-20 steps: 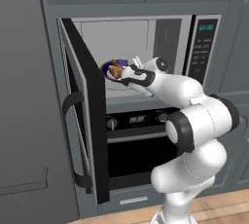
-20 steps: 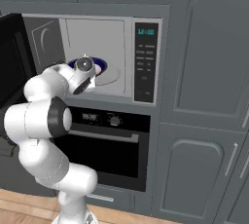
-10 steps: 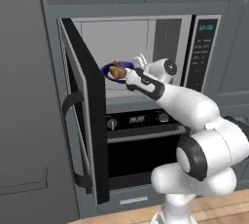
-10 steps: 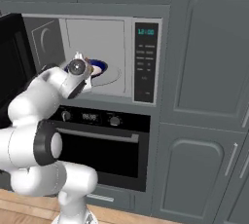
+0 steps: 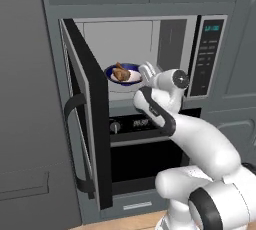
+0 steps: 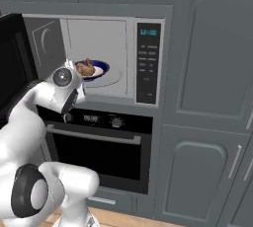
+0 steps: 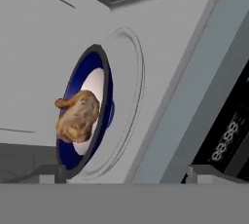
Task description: Remove the apple from the bowl and place it on the small plate. Then place the bowl with only the chicken drumstick in the microwave, close the door, and press the start button to microwave the chicken drumstick.
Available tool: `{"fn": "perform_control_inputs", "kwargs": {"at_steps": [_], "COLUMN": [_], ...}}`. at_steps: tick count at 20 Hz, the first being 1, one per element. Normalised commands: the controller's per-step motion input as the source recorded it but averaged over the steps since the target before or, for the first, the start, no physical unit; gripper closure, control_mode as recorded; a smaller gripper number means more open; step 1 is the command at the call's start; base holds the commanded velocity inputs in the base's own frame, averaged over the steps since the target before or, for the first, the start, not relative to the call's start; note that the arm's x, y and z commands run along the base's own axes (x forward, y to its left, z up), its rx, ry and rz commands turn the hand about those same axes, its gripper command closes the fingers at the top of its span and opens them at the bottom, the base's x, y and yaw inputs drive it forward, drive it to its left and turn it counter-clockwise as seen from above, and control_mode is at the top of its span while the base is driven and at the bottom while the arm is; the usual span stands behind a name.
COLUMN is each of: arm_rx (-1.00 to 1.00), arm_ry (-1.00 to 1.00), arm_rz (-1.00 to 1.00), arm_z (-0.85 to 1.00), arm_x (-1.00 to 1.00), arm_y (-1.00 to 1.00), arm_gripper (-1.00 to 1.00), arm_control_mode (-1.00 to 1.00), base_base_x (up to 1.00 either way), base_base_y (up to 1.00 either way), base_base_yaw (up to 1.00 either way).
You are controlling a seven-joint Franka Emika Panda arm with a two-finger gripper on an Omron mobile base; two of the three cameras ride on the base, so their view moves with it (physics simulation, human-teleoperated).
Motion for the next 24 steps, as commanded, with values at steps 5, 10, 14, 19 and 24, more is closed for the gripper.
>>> {"fn": "perform_control_inputs", "kwargs": {"at_steps": [5,10,14,19,24], "arm_rx": [-0.18,-0.15,-0.22,-0.35,-0.46], "arm_ry": [-0.01,0.09,0.03,0.00,-0.03], "arm_rz": [0.05,0.18,0.38,0.41,0.35], "arm_z": [0.52,0.31,0.00,0.00,0.10], "arm_x": [-1.00,-1.00,-1.00,-1.00,-1.00], "arm_y": [0.00,0.00,0.00,0.03,0.16], "arm_gripper": [-1.00,-1.00,-1.00,-1.00,-1.00], "arm_control_mode": [-1.00,-1.00,-1.00,-1.00,-1.00], "base_base_x": [0.00,0.00,0.00,0.00,0.00], "base_base_y": [0.00,0.00,0.00,0.00,0.00], "base_base_yaw": [0.00,0.00,0.00,0.00,0.00]}}
